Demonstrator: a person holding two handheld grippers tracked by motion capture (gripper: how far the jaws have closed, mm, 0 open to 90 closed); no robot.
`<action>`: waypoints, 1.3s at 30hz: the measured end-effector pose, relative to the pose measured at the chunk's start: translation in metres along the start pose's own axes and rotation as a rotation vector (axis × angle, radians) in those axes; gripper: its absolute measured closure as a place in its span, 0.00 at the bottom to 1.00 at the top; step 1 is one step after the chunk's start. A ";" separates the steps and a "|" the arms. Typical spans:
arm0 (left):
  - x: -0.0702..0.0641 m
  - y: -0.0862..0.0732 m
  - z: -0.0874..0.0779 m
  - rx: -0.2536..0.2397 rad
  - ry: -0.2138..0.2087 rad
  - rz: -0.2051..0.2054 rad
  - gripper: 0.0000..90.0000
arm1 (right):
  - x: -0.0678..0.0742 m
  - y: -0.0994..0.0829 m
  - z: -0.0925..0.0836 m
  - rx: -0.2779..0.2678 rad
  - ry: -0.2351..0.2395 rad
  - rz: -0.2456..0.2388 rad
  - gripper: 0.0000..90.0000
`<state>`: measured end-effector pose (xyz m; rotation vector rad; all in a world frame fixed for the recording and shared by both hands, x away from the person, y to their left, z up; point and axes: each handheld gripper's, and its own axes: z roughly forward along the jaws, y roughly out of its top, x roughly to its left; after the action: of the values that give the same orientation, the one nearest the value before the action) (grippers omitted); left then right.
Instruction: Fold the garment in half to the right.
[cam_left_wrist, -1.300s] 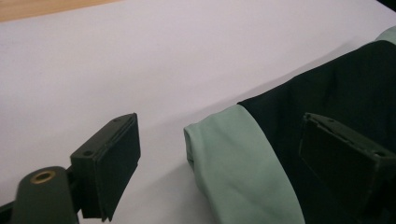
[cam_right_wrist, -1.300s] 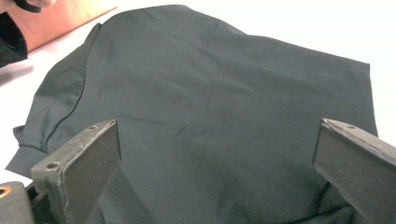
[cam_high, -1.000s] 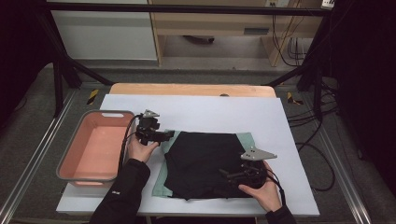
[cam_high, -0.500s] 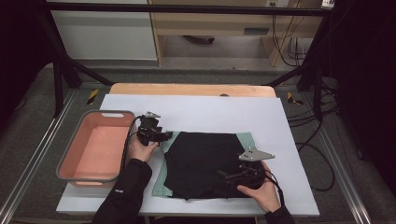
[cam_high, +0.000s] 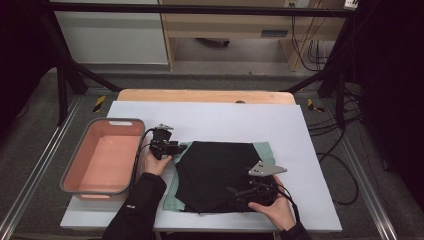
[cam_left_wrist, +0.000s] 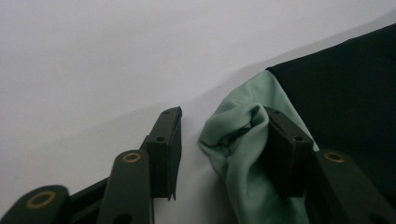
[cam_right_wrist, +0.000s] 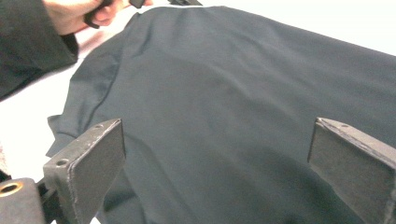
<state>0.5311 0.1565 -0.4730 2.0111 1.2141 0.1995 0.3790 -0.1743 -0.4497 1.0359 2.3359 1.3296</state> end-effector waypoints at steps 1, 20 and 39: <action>0.000 0.000 0.000 -0.001 -0.003 -0.001 0.60 | 0.002 0.000 0.001 0.002 0.006 -0.007 0.06; -0.004 0.000 0.002 0.013 0.039 0.017 0.81 | 0.052 0.015 0.045 0.016 0.070 -0.083 0.11; -0.010 0.000 0.003 0.021 0.072 0.060 0.81 | 0.112 0.018 0.103 0.079 0.126 -0.223 0.24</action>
<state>0.5276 0.1473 -0.4722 2.0761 1.2057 0.2915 0.3620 -0.0246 -0.4776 0.7041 2.5275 1.2597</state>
